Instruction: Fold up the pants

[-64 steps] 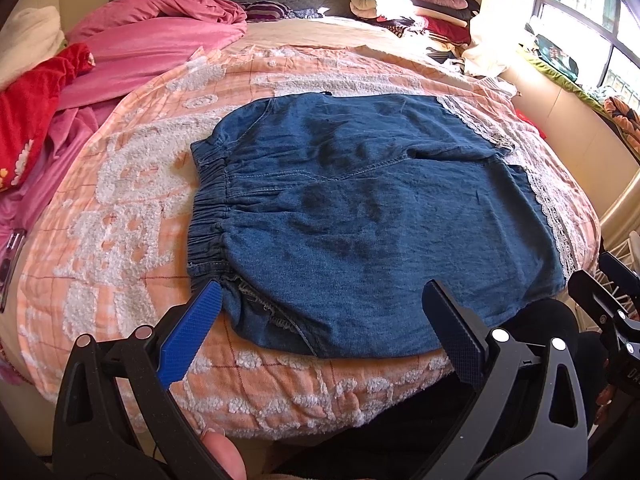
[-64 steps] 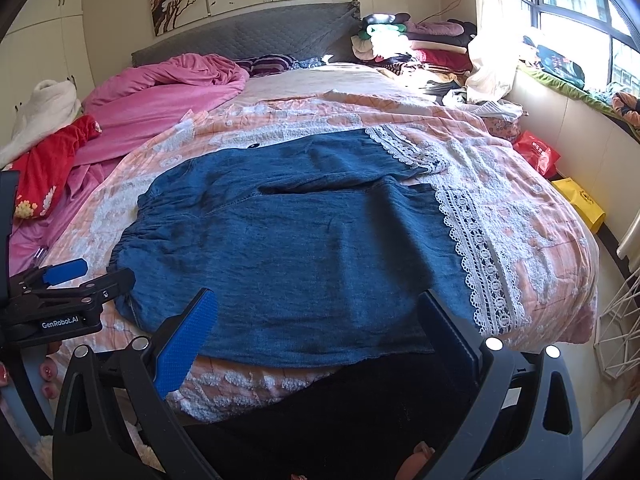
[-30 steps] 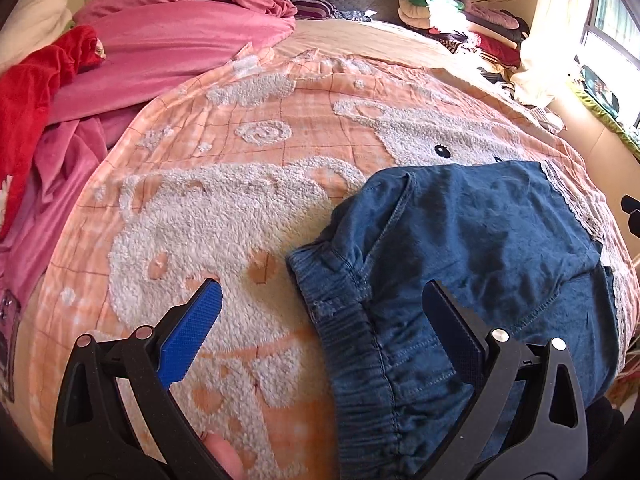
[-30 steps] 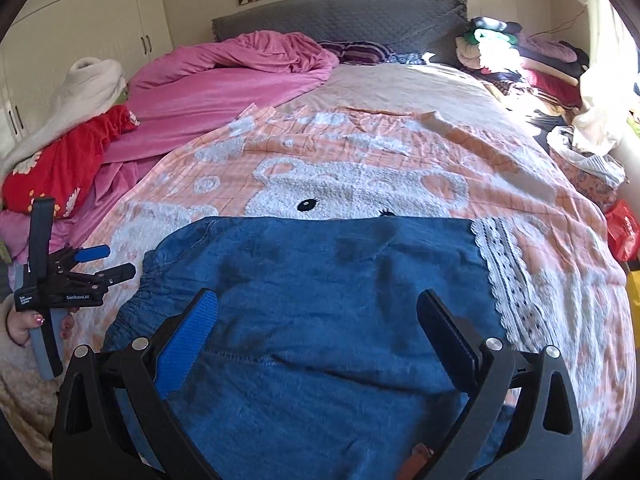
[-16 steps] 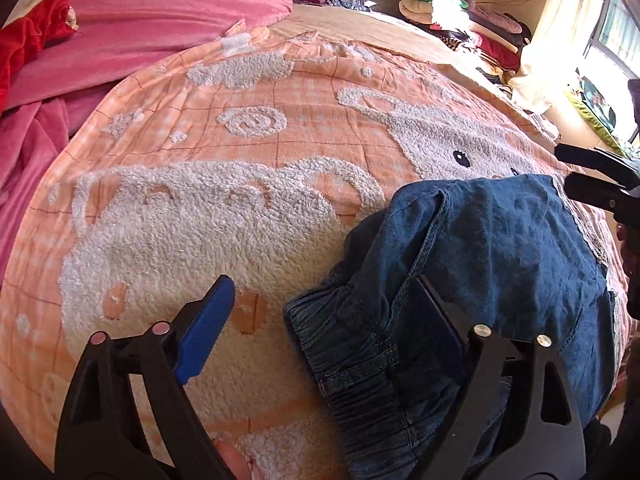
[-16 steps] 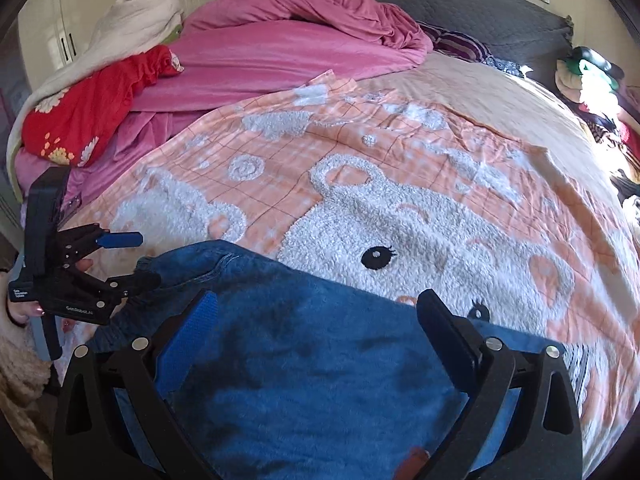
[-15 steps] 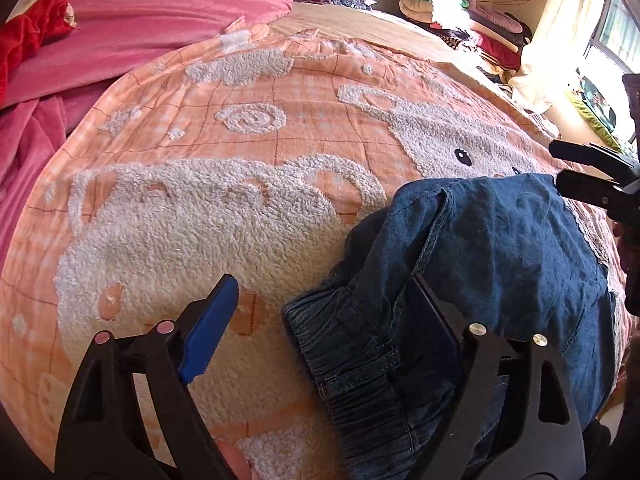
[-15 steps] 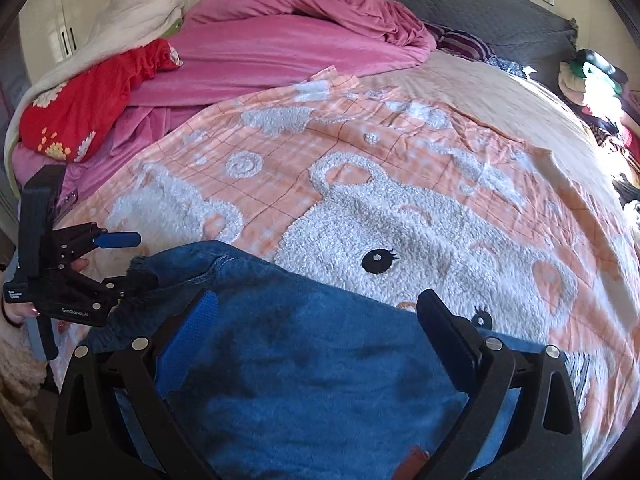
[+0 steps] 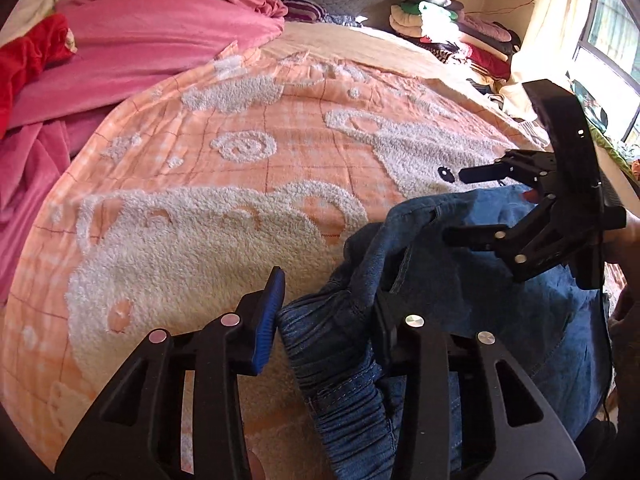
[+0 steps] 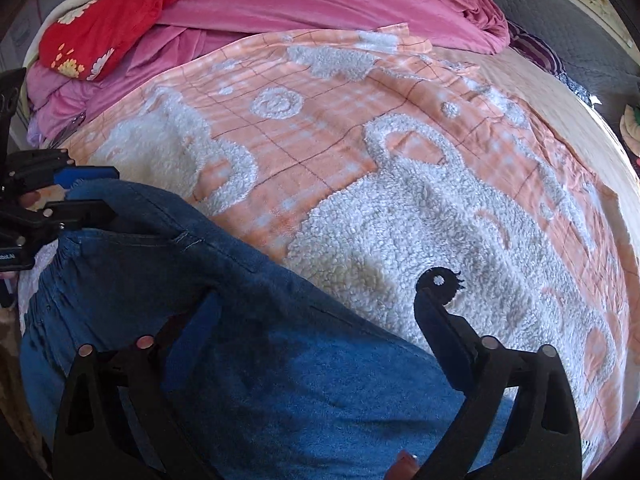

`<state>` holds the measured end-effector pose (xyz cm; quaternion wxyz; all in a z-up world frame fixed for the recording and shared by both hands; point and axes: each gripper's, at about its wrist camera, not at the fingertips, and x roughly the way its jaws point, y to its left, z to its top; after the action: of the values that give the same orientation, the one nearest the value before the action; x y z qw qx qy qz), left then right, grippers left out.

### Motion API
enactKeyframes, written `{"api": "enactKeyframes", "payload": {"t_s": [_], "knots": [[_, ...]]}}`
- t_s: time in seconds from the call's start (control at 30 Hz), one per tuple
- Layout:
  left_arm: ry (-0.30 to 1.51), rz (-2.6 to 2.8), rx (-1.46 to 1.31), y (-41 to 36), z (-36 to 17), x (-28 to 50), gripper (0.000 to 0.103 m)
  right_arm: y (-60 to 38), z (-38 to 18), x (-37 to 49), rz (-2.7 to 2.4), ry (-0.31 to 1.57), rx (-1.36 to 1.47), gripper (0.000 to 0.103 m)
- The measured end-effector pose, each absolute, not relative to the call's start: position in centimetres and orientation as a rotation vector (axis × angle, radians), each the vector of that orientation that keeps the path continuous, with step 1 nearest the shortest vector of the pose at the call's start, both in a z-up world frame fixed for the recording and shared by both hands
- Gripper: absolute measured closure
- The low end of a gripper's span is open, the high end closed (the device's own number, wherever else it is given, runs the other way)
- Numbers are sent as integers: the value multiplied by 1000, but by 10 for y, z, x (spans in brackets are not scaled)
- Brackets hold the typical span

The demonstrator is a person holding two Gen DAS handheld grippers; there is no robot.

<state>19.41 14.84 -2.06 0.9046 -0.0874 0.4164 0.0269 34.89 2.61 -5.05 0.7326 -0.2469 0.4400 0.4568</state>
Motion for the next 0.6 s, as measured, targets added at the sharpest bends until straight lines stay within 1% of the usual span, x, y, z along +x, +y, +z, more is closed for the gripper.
{"api": "enactKeyframes", "payload": {"t_s": [0.03, 0.07, 0.1, 0.13, 0.17, 0.2, 0.23, 0.47, 0.6], "knots": [[851, 54, -169, 146, -18, 192, 72, 27, -52, 346, 1029, 964, -537, 44], [846, 55, -163, 144, -16, 190, 72, 27, -51, 341, 1054, 959, -527, 50], [840, 62, -152, 142, -15, 189, 72, 27, -50, 333, 1072, 941, -530, 65], [833, 69, -138, 139, -13, 188, 72, 26, -47, 326, 1077, 922, -532, 77], [824, 80, -124, 137, -12, 186, 72, 23, -44, 319, 1064, 909, -529, 81], [814, 92, -111, 136, -10, 184, 72, 19, -39, 313, 1046, 894, -529, 89], [804, 94, -99, 134, -8, 182, 72, 13, -33, 307, 1028, 876, -519, 92], [721, 54, -57, 112, 13, 152, 72, -44, 23, 256, 968, 764, -371, 92], [686, 22, -24, 96, 23, 128, 72, -67, 38, 217, 929, 762, -338, 92]]}}
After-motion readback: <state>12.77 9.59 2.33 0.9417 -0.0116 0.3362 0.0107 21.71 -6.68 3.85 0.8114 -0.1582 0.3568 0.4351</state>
